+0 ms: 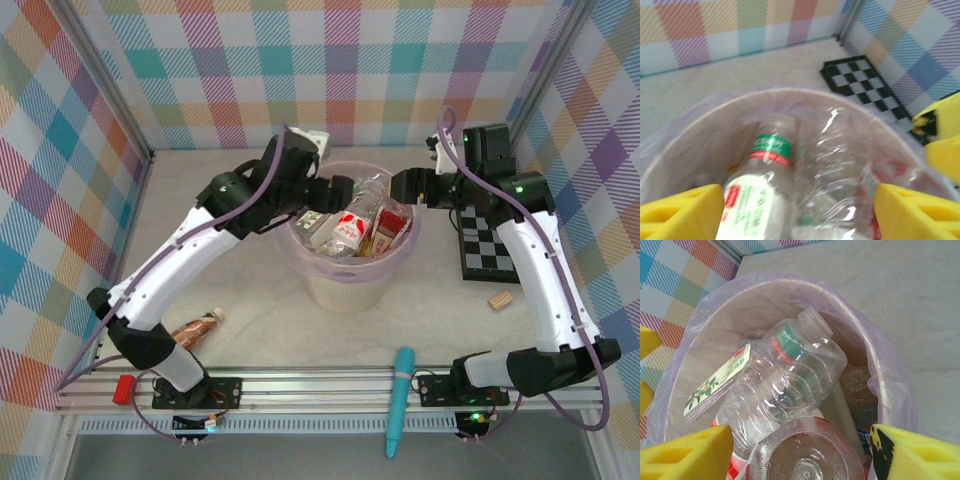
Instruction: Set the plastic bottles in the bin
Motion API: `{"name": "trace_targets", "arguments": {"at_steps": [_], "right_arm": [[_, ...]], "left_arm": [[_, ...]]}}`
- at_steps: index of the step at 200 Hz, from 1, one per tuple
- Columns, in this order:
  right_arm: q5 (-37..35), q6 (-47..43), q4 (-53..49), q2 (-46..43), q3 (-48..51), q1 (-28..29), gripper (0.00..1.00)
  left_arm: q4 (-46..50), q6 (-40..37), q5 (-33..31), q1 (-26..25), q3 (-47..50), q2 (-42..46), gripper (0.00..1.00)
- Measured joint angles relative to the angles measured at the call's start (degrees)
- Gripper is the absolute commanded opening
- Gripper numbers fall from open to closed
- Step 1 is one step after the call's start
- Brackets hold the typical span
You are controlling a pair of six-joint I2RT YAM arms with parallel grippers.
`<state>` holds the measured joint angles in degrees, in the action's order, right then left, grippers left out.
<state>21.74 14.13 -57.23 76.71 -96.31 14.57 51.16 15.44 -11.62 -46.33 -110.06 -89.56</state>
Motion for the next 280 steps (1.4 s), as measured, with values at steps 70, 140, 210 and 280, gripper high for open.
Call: {"name": "trace_targets", "arguments": {"at_steps": [70, 140, 210, 280], "right_arm": [[0.0, -1.1, 1.1, 3.2, -0.1, 0.0, 0.73], [0.0, -1.7, 1.9, 3.5, -0.1, -0.4, 0.73], [0.4, -1.7, 2.0, 3.5, -0.1, -1.2, 0.73], [0.5, -1.8, 2.0, 3.5, -0.1, -1.2, 0.73]], "left_arm": [[14.2, 9.6, -2.9, 16.0, 25.1, 21.4, 0.95], [18.5, 25.5, -9.6, 20.0, 55.3, 30.0, 1.00], [11.7, 53.9, -13.5, 23.7, 76.1, 55.5, 0.94], [3.5, 62.9, -12.6, 30.7, 83.6, 54.9, 0.93]]}}
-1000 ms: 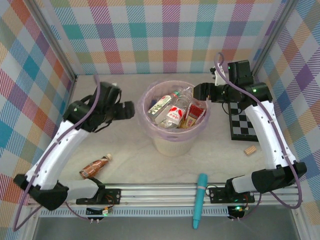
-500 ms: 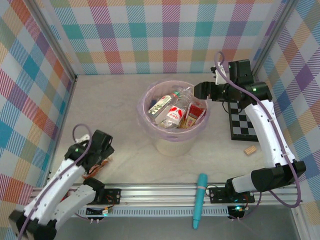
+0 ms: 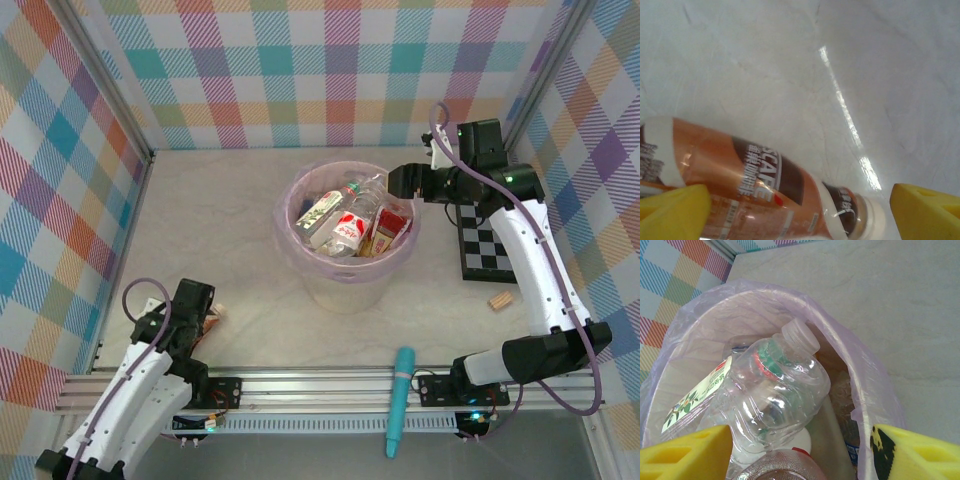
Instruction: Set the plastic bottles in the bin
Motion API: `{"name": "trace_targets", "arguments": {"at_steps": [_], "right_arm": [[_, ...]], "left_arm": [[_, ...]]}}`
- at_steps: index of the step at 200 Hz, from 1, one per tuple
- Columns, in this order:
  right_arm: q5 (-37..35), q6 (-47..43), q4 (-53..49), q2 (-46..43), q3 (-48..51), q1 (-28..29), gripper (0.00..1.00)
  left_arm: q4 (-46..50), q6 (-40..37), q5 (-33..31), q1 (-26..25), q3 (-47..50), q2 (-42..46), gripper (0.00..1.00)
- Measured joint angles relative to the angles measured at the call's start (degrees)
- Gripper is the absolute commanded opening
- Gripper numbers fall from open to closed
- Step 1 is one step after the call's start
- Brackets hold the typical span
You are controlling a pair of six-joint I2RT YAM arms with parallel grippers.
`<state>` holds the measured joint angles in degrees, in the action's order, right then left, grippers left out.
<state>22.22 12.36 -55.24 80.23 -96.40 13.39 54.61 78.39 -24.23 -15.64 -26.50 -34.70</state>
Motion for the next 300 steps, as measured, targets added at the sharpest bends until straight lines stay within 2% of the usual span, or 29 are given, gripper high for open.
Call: {"name": "trace_targets", "arguments": {"at_steps": [25, 44, 88, 120, 146, 182, 240, 267, 300], "right_arm": [[0.0, -0.2, 0.0, 0.0, 0.0, 0.0, 0.73], [0.0, -0.4, 0.0, 0.0, 0.0, 0.0, 0.73], [0.0, -0.6, 0.2, 1.0, 0.1, 0.0, 0.73], [0.0, -0.6, 0.2, 1.1, 0.3, 0.0, 0.73], [-0.1, -0.6, 0.2, 1.1, 0.3, 0.0, 0.73], [-0.1, -0.6, 0.2, 1.4, 0.3, 0.0, 0.73], [0.0, -0.6, 0.2, 2.4, 0.3, 0.0, 0.73], [0.0, -0.5, 0.4, 2.4, 0.3, 0.0, 0.73], [0.0, -0.4, 0.4, 2.4, 0.3, 0.0, 0.73]], "left_arm": [[-4.8, 1.3, 0.2, 2.1, 0.7, -0.5, 0.93], [-9.6, 0.3, 1.2, 4.2, 0.4, -4.3, 0.93], [-23.5, -7.9, 7.2, 5.7, -6.5, -23.4, 0.93], [-26.7, -15.8, 13.4, 5.5, -15.7, -34.5, 0.94], [-22.7, -25.0, 17.3, 5.0, -23.5, -40.3, 1.00], [-15.6, -38.6, 16.5, 4.9, -33.0, -41.1, 1.00], [-4.4, -57.4, 16.0, 4.9, -34.9, -40.5, 1.00], [-3.6, -64.7, 15.9, 4.9, -35.3, -44.7, 1.00], [-4.7, -69.2, 15.2, 4.9, -35.3, -52.3, 1.00]]}}
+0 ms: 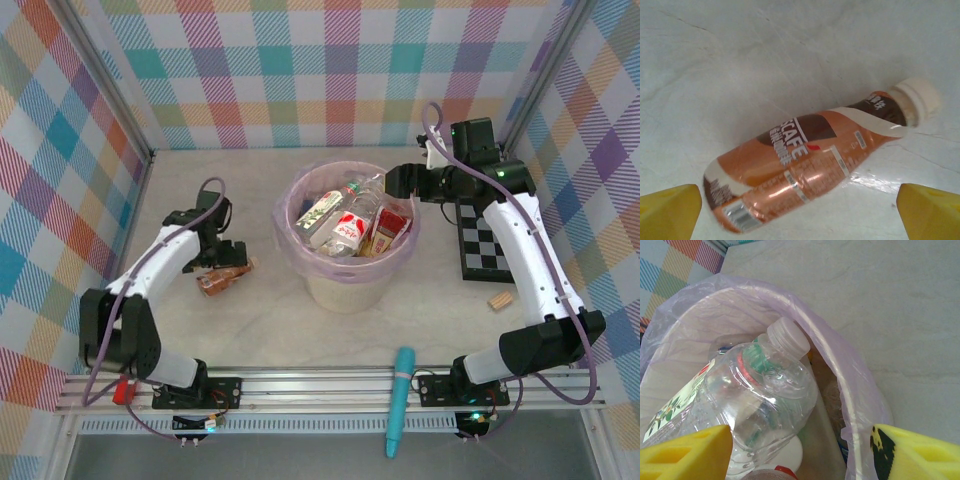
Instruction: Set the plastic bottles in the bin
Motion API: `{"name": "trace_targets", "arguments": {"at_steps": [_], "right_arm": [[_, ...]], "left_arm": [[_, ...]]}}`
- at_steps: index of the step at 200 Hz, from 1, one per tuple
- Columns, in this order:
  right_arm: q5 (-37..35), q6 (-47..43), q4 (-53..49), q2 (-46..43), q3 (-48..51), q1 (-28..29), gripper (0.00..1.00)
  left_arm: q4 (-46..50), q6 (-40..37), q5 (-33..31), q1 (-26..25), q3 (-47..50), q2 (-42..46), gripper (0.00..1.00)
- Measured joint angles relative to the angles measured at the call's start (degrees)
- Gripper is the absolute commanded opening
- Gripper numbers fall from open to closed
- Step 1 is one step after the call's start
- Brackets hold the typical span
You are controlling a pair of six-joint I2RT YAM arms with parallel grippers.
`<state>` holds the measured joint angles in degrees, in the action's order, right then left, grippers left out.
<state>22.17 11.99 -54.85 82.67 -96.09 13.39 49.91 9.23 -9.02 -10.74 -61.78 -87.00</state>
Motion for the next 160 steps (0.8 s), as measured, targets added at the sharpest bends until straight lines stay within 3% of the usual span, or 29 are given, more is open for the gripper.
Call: {"name": "trace_targets", "arguments": {"at_steps": [59, 88, 137, 160], "right_arm": [[-0.9, 0.0, -0.1, 0.0, 0.0, 0.0, 0.73], [-1.1, 0.0, -0.1, 0.0, 0.0, 0.0, 0.73], [-1.1, 0.0, -0.1, 0.0, 0.0, 0.0, 0.73], [-1.2, 0.0, -0.1, 0.0, 0.0, 0.0, 0.73]], "left_arm": [[-0.5, 0.1, 1.1, 0.0, -1.9, -9.5, 0.98], [-0.5, 3.5, 2.4, -0.3, -1.1, -9.5, 0.88], [-0.7, 9.5, 3.0, -1.2, 1.7, -9.2, 0.58], [-0.5, 10.8, 3.2, -1.5, 2.0, -8.6, 0.57]]}}
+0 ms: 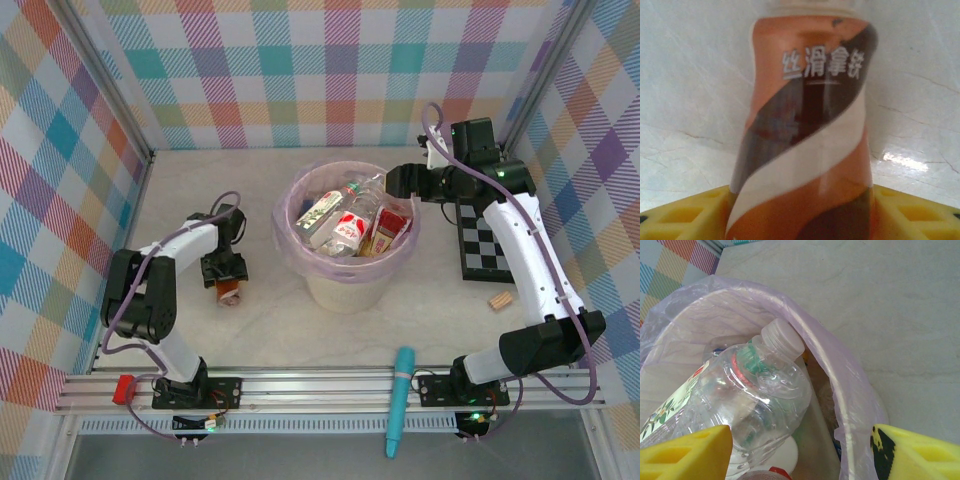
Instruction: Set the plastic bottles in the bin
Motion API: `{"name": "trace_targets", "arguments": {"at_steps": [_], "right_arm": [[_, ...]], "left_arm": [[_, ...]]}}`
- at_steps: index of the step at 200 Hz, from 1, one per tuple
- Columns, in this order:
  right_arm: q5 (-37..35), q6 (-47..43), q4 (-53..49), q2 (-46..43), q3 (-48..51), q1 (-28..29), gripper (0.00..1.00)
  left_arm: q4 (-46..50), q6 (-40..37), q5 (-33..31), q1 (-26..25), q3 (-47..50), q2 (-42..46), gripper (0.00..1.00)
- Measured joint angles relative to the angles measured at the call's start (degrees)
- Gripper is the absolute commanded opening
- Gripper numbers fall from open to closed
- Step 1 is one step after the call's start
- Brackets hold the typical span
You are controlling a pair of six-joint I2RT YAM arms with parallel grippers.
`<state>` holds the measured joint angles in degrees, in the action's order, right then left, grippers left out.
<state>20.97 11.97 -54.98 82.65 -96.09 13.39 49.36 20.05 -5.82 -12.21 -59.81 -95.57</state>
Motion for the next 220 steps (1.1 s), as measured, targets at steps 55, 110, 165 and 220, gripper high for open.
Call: {"name": "trace_targets", "arguments": {"at_steps": [55, 110, 165, 220], "right_arm": [[-0.6, 0.0, -0.5, -0.3, 0.0, 0.0, 0.73], [-1.0, 0.0, -1.5, -1.3, 0.0, 0.0, 0.73], [0.6, 1.3, -1.2, -2.7, -0.3, 0.0, 0.73], [0.3, 3.3, 0.2, -5.8, -0.2, -0.1, 0.73]], "left_arm": [[3.1, 0.1, 1.0, -0.9, -5.0, 5.8, 0.54], [10.1, -5.1, 2.2, -0.9, -19.8, 15.0, 0.50], [11.7, -12.9, 8.3, -5.9, -42.1, 22.6, 0.40], [8.5, -18.9, 14.0, -14.1, -53.6, 18.7, 0.29]]}}
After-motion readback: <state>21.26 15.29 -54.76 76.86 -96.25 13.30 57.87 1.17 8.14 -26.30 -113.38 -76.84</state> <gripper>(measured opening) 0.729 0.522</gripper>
